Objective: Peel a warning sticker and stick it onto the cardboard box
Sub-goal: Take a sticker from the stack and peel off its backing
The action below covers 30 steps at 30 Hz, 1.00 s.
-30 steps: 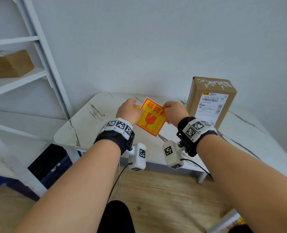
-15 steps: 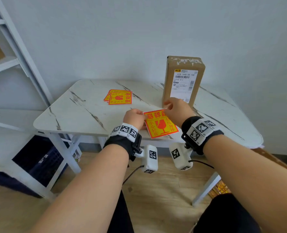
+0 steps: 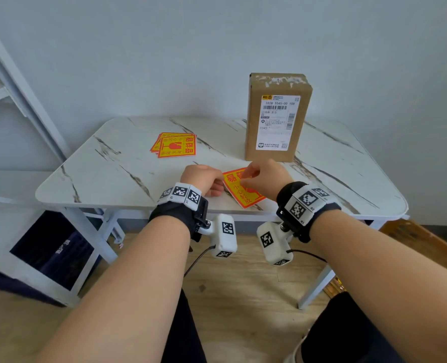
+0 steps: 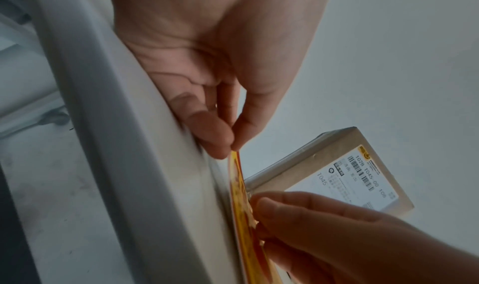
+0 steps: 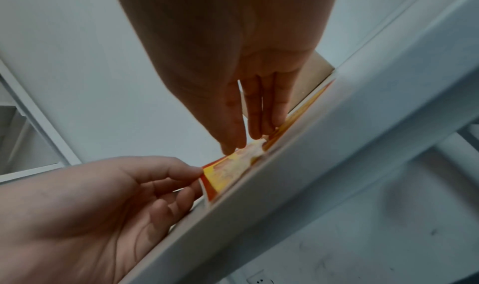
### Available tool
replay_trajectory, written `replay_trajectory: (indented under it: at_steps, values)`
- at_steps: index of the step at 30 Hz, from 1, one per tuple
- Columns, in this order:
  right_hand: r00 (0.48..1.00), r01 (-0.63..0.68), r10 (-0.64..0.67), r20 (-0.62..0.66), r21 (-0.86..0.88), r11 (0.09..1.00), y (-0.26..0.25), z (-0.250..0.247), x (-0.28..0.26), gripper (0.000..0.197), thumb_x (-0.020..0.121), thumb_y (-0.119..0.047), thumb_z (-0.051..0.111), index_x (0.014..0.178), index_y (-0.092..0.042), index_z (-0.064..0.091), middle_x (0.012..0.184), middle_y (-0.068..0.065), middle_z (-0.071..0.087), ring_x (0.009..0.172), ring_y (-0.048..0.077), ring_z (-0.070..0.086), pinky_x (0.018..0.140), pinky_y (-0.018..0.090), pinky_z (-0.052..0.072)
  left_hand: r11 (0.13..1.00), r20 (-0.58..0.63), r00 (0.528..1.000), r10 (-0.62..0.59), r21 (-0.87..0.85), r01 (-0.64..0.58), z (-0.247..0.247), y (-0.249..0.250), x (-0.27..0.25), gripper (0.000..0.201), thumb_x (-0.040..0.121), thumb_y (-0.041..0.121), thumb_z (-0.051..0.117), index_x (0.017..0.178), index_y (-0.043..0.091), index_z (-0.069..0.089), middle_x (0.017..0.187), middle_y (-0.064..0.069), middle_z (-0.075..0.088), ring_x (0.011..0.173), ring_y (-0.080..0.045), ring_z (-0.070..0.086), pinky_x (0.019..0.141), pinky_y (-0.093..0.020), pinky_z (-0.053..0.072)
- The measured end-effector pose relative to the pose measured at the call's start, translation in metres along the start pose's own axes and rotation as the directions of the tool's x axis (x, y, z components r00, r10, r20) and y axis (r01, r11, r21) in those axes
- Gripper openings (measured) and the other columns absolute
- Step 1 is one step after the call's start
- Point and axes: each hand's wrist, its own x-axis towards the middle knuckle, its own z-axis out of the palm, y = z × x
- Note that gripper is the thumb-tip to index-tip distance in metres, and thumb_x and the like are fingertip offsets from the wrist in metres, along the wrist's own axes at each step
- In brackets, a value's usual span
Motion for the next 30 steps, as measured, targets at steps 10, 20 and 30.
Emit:
replay_trajectory:
  at_steps: [10, 20, 30]
  values:
    - [0.998, 0.057, -0.057, -0.005, 0.037, 0.998, -0.006, 0.001, 0.006, 0.014, 0.085, -0.019, 0.065, 0.094, -0.019, 0.076, 0.086, -0.007, 0.064, 0.083, 0.011, 0.059, 0.062, 0.018, 0.044, 0.996, 0.063, 0.998, 0.01, 0.084, -0.015, -0.008, -0.003, 0.001, 0.012, 0.078, 0.009, 0.074, 0.077, 0.0, 0.067, 0.065, -0.01, 0.057, 0.05, -0.018, 0.048, 0.041, -0.021, 0.042]
    - [0.998, 0.062, -0.062, 0.008, 0.041, 0.997, -0.004, 0.011, 0.007, 0.011, 0.083, -0.02, 0.067, 0.087, -0.017, 0.078, 0.084, -0.003, 0.069, 0.082, 0.013, 0.059, 0.068, 0.024, 0.043, 0.956, 0.088, 0.985, 0.149, 0.242, -0.166, -0.012, -0.006, -0.009, 0.026, 0.083, 0.021, 0.072, 0.103, 0.006, 0.076, 0.057, -0.002, 0.05, 0.044, -0.013, 0.04, 0.036, -0.014, 0.032]
    - [0.996, 0.068, -0.073, 0.049, 0.084, 0.994, -0.001, 0.011, 0.007, 0.006, 0.081, -0.03, 0.07, 0.076, -0.03, 0.074, 0.073, -0.012, 0.065, 0.071, 0.004, 0.057, 0.067, 0.023, 0.046, 0.931, 0.112, 0.967, 0.229, 0.266, -0.251, -0.01, -0.009, -0.014, 0.029, 0.087, 0.023, 0.069, 0.111, 0.007, 0.074, 0.12, -0.024, 0.064, 0.058, -0.014, 0.058, 0.061, -0.013, 0.038]
